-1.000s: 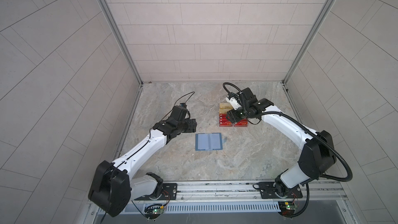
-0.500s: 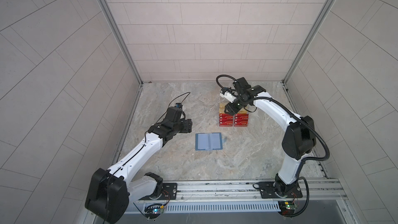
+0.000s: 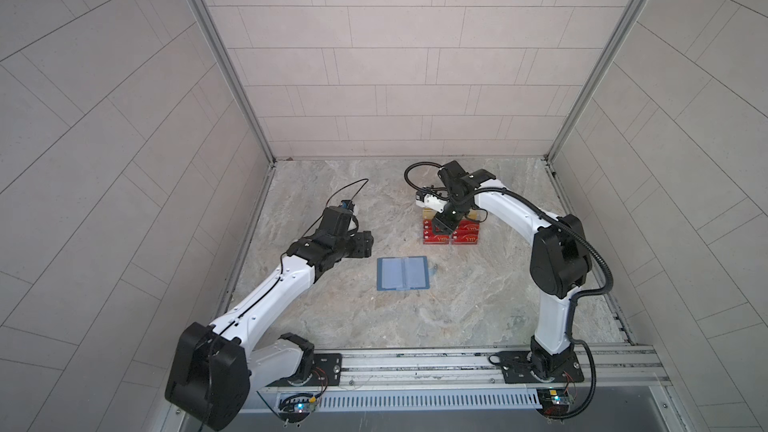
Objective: Put the credit cards into the card holder
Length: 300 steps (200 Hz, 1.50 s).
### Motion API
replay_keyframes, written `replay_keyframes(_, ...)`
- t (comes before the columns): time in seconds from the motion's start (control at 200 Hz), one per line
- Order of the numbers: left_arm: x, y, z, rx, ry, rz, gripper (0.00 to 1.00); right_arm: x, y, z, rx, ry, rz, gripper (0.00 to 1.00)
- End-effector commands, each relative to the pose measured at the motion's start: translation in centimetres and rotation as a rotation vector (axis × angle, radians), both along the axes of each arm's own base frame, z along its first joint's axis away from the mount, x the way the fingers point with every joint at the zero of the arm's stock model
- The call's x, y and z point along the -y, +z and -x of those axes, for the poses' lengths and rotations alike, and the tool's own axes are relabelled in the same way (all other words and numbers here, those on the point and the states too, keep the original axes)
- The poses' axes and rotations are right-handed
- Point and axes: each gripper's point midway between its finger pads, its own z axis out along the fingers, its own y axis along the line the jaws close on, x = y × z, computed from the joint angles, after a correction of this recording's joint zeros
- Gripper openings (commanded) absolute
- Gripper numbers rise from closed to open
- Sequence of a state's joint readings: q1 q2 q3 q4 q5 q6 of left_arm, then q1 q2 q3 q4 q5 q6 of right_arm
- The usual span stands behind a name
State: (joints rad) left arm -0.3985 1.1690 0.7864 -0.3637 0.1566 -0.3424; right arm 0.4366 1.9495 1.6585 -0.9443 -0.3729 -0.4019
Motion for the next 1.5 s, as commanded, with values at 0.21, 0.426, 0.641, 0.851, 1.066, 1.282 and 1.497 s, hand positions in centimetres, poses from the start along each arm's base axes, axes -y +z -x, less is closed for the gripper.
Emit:
replay_keyframes(0.21,0.0,-0.6,0.0,-0.022,0.005,0.008,0.76,-0.9,-2.1,-0.8,-0.017,0.094,0.07,0.43)
replay_keyframes(0.426,0.0,-0.7,-0.1,-0.025,0.005,0.006,0.76,-1.1,-3.0,-1.2,-0.018,0.112,0.088,0.42)
replay_keyframes(0.641,0.0,-0.9,-0.2,-0.032,0.005,0.003,0.76,-0.4,-4.0,-1.2,-0.023,0.121,0.145,0.4)
replay_keyframes(0.851,-0.1,-0.9,-0.1,-0.037,0.007,0.003,0.76,-0.3,-4.6,-1.1,-0.022,0.135,0.149,0.4)
replay_keyframes(1.066,-0.4,-0.9,0.1,-0.038,0.019,0.008,0.76,-0.2,-5.9,-0.4,-0.034,0.164,0.174,0.4)
replay_keyframes(1.282,-0.6,-1.0,0.3,-0.039,0.026,0.005,0.76,-0.6,-5.9,-0.1,-0.031,0.173,0.157,0.39)
replay_keyframes(1.497,-0.6,-1.2,0.5,-0.047,0.029,0.01,0.76,-0.6,-5.3,0.1,-0.021,0.178,0.154,0.35)
